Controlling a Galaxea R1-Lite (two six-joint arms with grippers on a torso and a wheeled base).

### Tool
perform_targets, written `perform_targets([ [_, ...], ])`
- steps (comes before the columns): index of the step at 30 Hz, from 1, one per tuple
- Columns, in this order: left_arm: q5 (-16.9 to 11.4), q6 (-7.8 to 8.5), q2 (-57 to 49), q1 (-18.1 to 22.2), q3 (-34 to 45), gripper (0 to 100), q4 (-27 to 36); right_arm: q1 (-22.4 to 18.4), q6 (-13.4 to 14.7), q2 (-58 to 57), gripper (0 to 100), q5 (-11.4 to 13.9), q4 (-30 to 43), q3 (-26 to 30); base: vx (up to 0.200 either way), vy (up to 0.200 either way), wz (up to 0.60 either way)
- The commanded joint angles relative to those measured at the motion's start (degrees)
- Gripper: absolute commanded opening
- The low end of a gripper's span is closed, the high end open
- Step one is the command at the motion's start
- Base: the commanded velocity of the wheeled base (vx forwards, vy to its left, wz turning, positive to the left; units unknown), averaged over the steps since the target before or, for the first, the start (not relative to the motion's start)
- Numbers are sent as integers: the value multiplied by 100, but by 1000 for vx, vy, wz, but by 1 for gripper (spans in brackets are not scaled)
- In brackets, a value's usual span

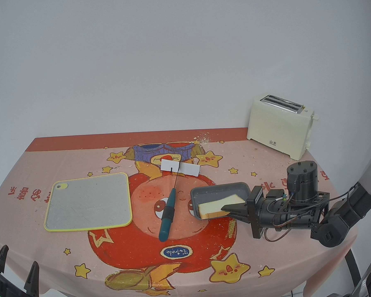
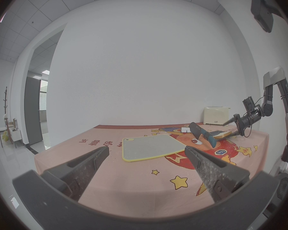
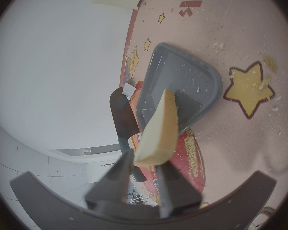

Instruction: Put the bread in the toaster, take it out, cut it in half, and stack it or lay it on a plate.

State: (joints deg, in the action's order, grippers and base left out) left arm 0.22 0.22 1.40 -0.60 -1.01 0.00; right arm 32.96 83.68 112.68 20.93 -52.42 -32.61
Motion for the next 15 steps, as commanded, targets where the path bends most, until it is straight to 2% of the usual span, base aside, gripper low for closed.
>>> perform_targets([
  [1,4,-40,9,-2,101,100,0,44,-9,9,0,-1,4,18,0,0,0],
  [10,4,-48,9,-2,101,100,0,35,-27,-194,0,-1,4,44,0,0,0],
  [15,4,-57,9,-2,101,100,0,26,-581,-1029,0,-80,311,44,0,0,0],
])
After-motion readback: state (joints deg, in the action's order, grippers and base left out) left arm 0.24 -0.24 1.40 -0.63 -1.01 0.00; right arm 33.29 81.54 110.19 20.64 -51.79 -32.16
